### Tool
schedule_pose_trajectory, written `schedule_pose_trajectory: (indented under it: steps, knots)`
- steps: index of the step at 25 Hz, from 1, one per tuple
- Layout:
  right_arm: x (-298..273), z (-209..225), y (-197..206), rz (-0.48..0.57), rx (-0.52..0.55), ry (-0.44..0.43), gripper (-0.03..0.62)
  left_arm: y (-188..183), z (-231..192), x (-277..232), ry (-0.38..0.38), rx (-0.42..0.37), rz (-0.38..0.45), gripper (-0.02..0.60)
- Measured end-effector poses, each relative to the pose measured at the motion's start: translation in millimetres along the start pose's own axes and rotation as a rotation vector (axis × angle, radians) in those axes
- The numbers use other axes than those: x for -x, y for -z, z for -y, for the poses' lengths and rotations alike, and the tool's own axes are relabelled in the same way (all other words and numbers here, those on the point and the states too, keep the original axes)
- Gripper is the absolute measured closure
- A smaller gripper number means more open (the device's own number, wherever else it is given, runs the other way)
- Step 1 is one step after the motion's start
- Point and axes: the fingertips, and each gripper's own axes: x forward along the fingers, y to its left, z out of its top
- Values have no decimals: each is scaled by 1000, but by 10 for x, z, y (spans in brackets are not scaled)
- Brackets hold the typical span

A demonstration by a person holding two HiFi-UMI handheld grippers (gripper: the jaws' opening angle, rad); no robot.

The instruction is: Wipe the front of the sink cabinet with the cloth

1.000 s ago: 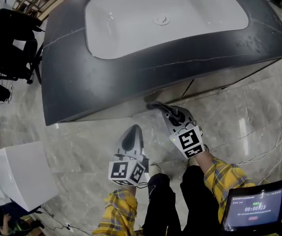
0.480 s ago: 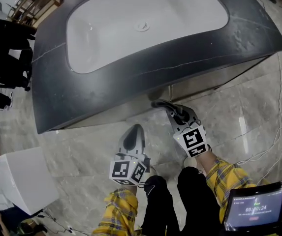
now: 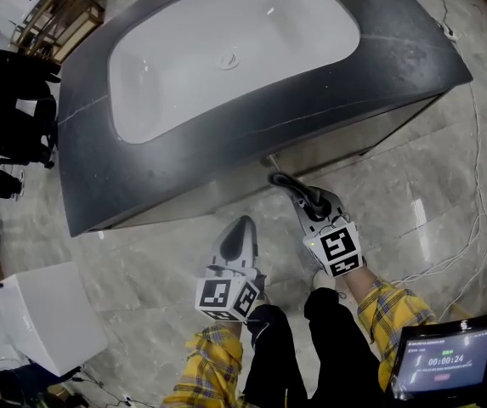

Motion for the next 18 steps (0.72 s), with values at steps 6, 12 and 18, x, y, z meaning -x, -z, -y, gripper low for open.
schedule_pose_trajectory:
  steps: [6,12,18]
  knots:
    - [298,-110,-292,40,-28,-28,551,-238,280,34,15,0,6,575]
    - [578,-216,-657,75,-32,-44,551,-510,493,207,21,12,30,575]
    - [813,-303,-940,92,-29,-50,551,-747,663,339,26,10,50,575]
